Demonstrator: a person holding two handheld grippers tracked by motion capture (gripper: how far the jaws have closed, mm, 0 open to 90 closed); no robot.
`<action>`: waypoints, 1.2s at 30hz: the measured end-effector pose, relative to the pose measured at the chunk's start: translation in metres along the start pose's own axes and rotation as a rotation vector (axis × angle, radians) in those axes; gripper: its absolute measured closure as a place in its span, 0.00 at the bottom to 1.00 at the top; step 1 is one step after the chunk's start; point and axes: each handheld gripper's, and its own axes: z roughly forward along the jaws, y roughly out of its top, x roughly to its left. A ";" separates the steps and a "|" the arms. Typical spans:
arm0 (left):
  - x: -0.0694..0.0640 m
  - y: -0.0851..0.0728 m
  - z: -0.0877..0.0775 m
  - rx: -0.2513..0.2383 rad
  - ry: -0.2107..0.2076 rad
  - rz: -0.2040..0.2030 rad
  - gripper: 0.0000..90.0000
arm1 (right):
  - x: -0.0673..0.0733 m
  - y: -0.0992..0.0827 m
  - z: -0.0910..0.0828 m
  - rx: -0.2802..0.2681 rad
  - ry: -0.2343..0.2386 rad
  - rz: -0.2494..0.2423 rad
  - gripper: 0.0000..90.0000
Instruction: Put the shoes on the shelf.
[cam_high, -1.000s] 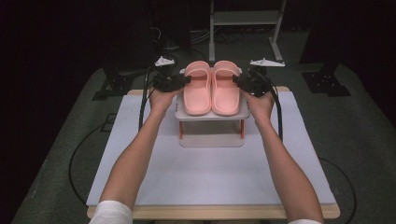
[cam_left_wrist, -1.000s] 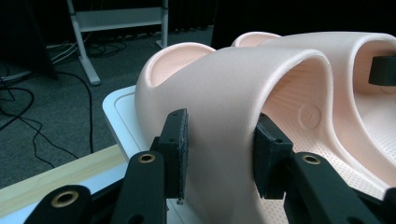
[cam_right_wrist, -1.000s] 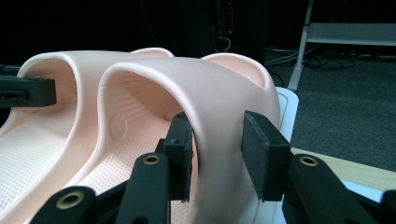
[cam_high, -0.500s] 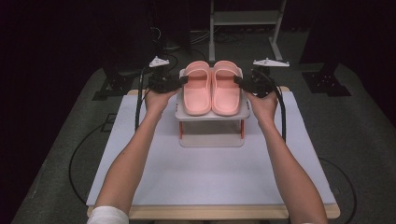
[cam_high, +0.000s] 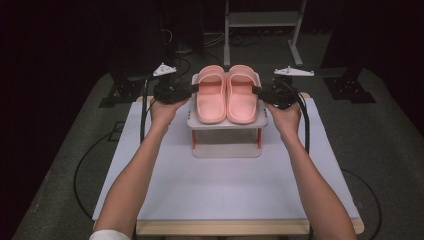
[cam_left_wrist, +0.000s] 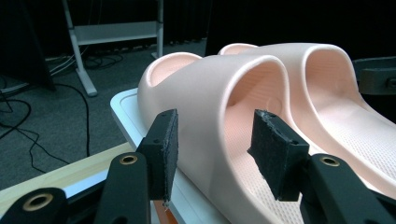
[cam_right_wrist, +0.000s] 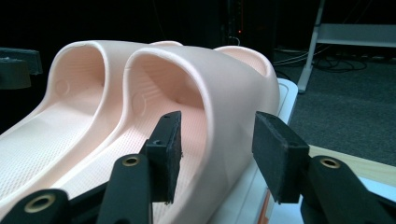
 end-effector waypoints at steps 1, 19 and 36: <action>0.000 0.000 -0.001 -0.002 -0.001 0.001 0.57 | -0.001 -0.001 -0.002 -0.008 -0.001 -0.001 0.57; -0.013 -0.008 -0.019 -0.014 -0.035 0.043 0.52 | -0.013 -0.012 -0.034 -0.029 0.001 0.002 0.53; -0.008 -0.028 -0.039 -0.035 -0.027 0.027 0.44 | -0.020 -0.025 -0.055 -0.025 0.025 0.002 0.48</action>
